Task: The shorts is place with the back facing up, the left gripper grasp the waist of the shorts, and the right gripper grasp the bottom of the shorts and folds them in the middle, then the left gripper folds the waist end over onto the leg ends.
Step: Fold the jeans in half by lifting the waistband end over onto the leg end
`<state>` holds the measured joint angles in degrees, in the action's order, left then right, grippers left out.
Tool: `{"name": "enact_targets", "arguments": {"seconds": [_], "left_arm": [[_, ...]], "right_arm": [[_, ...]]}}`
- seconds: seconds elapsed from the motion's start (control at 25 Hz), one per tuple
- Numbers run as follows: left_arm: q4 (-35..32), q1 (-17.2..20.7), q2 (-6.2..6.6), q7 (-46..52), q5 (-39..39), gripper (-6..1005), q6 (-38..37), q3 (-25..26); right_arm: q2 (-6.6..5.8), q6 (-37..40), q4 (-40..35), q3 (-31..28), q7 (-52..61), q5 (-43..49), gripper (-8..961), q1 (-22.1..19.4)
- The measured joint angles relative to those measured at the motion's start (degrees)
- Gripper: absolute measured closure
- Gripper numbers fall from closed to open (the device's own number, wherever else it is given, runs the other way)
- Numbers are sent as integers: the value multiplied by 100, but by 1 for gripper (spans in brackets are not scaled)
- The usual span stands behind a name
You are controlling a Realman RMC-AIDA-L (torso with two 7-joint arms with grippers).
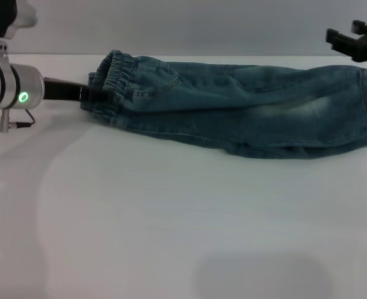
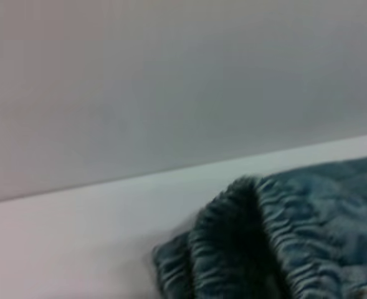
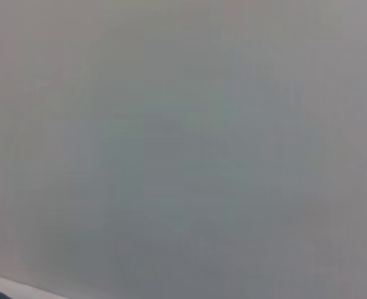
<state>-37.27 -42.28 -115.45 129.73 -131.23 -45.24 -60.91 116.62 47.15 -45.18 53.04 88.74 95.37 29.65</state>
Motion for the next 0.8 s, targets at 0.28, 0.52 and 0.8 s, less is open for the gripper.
{"name": "enact_targets", "arguments": {"seconds": [0.28,0.52,0.8], "left_arm": [[286,-187,-74,8,-514,215,221,5],[311,-288,-127,-19,-630,217,230,-9],[397,-429,-169,19,-891,219,306,3]], "right_arm": [[124,196,-328,-161,-47,-20,351,-336],[144,241,-322,-219,-33,-28,351,-368],[148,279,-342,-232,-32,-34,351,-356]]}}
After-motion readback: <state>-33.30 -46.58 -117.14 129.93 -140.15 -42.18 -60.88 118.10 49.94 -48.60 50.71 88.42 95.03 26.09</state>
